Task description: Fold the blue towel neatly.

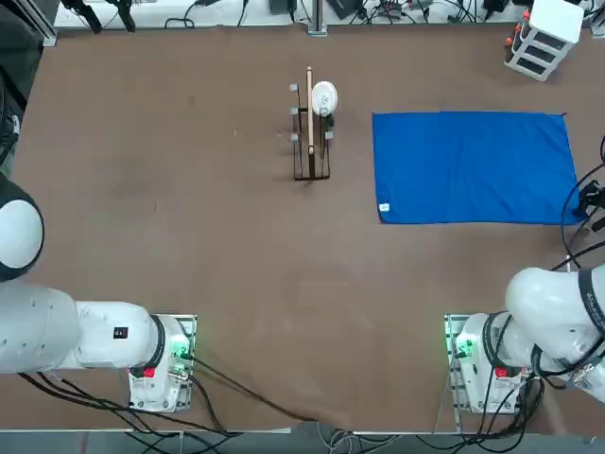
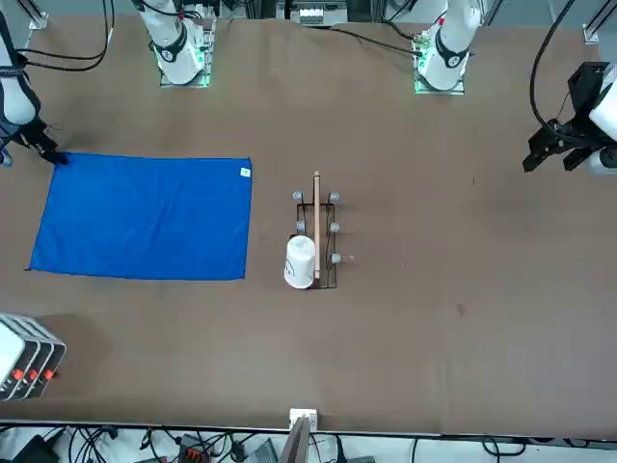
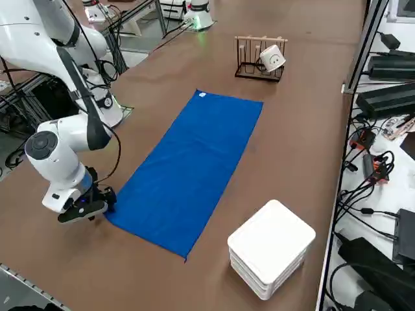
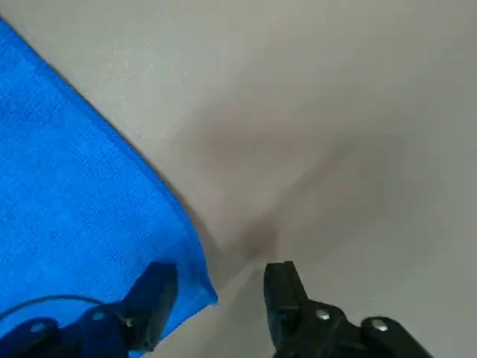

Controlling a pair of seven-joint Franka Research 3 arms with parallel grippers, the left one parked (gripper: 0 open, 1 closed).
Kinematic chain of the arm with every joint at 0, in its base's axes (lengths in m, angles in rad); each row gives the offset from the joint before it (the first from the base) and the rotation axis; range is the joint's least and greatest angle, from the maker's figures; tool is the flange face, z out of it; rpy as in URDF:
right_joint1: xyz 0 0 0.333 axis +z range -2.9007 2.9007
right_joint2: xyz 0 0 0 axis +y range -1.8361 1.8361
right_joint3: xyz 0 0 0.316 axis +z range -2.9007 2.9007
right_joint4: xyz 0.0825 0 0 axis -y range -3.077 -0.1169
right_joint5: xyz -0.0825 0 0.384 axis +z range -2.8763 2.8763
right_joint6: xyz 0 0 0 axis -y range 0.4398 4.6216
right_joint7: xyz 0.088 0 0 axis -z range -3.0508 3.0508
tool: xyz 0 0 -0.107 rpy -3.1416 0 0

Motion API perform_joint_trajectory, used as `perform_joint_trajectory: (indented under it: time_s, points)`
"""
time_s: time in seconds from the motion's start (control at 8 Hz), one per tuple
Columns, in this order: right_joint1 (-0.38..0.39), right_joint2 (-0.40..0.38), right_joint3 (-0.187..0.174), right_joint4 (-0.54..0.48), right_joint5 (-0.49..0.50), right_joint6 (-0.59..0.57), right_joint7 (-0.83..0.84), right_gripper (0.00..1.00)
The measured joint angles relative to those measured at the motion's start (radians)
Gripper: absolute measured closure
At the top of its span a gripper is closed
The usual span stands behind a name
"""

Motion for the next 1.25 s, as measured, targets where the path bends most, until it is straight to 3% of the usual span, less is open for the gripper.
perform_joint_trajectory:
  time_s: [0.38, 0.5, 0.62, 0.75, 0.88, 1.25]
  points:
    - [-0.001, 0.001, 0.0, 0.0, 0.0, 0.0, 0.0, 0.45]
    - [-0.001, 0.001, 0.0, 0.0, 0.0, 0.0, 0.0, 0.6]
    - [-0.001, 0.001, 0.001, 0.0, 0.0, 0.0, -0.001, 0.65]
    - [-0.001, 0.001, 0.003, 0.001, 0.0, 0.0, -0.002, 0.85]
    - [-0.001, 0.0, 0.007, 0.003, 0.0, 0.0, -0.003, 0.98]
    - [0.0, -0.015, 0.036, 0.015, 0.0, -0.017, -0.021, 0.98]
